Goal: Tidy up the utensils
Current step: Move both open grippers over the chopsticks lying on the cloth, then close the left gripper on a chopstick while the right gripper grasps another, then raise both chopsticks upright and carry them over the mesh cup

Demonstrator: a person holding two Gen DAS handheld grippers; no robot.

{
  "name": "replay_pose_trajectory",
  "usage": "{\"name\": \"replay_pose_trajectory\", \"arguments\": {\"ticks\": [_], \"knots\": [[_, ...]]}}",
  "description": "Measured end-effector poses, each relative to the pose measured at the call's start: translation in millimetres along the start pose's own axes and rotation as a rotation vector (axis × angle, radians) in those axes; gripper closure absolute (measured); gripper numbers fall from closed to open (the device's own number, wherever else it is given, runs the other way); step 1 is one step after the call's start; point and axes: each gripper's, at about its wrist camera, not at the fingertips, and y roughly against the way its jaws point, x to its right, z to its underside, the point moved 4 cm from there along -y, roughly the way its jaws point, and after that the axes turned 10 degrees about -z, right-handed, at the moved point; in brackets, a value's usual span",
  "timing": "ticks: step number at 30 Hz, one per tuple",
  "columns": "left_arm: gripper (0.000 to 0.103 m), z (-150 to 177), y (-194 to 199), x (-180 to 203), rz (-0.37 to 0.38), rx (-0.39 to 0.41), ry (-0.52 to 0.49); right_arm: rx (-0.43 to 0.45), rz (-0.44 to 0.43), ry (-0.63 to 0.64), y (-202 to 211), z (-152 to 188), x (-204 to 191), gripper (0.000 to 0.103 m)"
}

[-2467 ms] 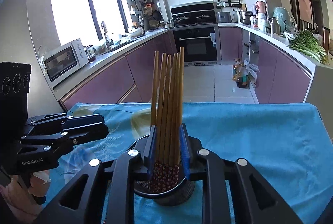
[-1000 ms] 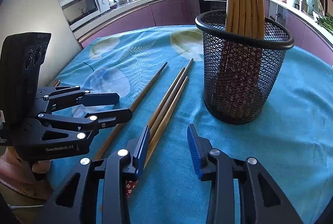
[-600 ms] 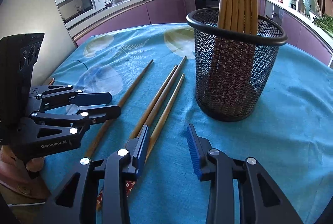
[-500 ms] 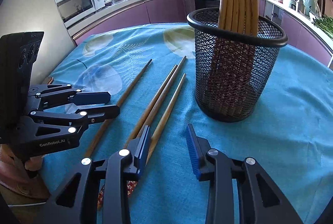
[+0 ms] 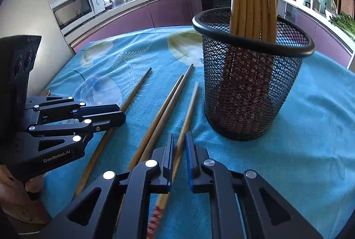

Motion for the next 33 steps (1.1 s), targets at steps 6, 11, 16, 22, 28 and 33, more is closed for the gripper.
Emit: {"name": "replay_pose_trajectory", "arguments": {"ticks": [6,11,16,22,28,33], "knots": [[0.095,4.0,9.0,-2.0,0.021,0.013,0.02,0.029,-0.046,-0.025,11.5,-1.1,0.5,0.097],[0.095,8.0,18.1,4.2,0.062,0.025,-0.005,0.022,-0.097,0.006,12.7,-2.1,-9.6,0.097],[0.095,11.9,16.1,14.0,0.082,0.011,-0.04,-0.021,-0.098,0.028,5.7,1.1,-13.5,0.097],[0.094,11.9,5.9,16.8,0.089,-0.022,-0.062,-0.038,-0.068,0.04,-0.2,6.1,-13.8,0.096],[0.095,3.9,1.8,20.9,0.08,-0.026,-0.068,-0.026,-0.071,0.046,1.2,4.7,-14.5,0.097],[0.095,0.0,11.5,20.8,0.108,0.002,-0.057,0.03,-0.084,0.058,22.9,-4.5,-15.2,0.097]]}}
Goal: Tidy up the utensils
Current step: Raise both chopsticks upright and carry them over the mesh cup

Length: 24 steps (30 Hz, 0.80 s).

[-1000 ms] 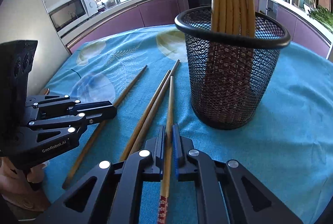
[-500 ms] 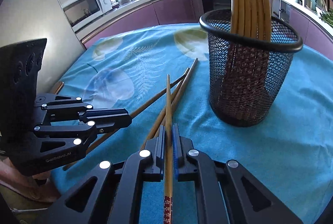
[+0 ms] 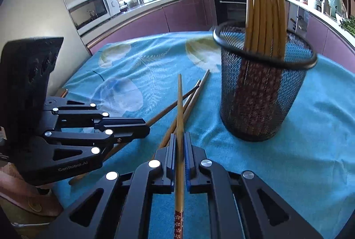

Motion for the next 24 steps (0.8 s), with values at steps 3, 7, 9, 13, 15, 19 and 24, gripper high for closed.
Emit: {"name": "replay_pose_trajectory", "arguments": {"ticks": [3,7,9,13,15,19,24], "knots": [[0.095,-7.0,12.1,-2.7,0.025,0.031,0.014,0.038,-0.006,0.008,12.9,-8.3,-2.4,0.097],[0.095,-18.6,33.2,-6.9,0.071,0.083,0.029,0.098,-0.012,0.019,32.0,-19.0,-5.0,0.097],[0.095,-23.0,43.0,-7.8,0.087,0.107,0.03,0.123,-0.013,0.025,40.2,-23.2,-6.5,0.097],[0.095,-31.0,62.6,-10.2,0.116,0.154,0.032,0.169,-0.012,0.031,54.3,-29.6,-7.1,0.097],[0.095,-34.1,71.9,-11.6,0.133,0.174,0.035,0.186,-0.011,0.031,61.1,-31.0,-6.1,0.097],[0.095,-38.5,88.7,-15.6,0.162,0.21,0.043,0.22,-0.012,0.031,71.8,-36.2,-4.2,0.097],[0.095,-44.2,104.9,-18.7,0.179,0.248,0.044,0.254,-0.012,0.032,82.9,-39.4,-2.8,0.097]]}}
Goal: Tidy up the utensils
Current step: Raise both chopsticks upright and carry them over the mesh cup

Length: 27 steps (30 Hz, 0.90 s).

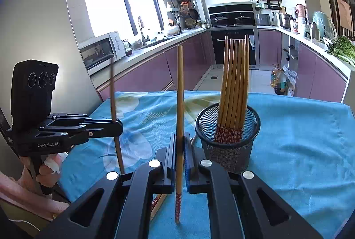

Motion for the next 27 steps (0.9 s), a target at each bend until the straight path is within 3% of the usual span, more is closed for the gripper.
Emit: {"name": "replay_pose_trajectory", "arguments": {"ticks": [27], "knots": [[0.095,-65.2,22.6,26.8,0.059,0.152,-0.032,0.139,0.044,0.087,41.4,-43.6,0.5,0.097]]}}
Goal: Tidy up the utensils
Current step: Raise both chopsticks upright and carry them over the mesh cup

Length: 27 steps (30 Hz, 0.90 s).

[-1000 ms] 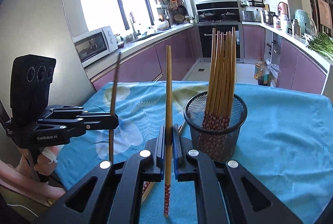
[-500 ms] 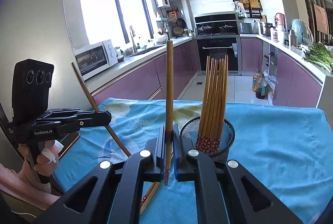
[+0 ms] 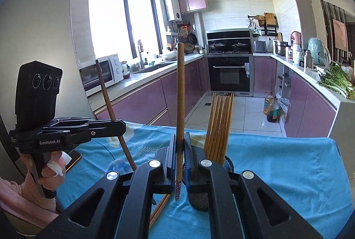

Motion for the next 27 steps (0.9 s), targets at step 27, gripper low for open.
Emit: {"name": "replay_pose_trajectory", "arguments": {"ticks": [27], "knots": [[0.095,-35.0,-3.1,19.0,0.031,0.074,-0.05,0.074,0.025,0.046,11.6,-28.3,-2.9,0.097]]}}
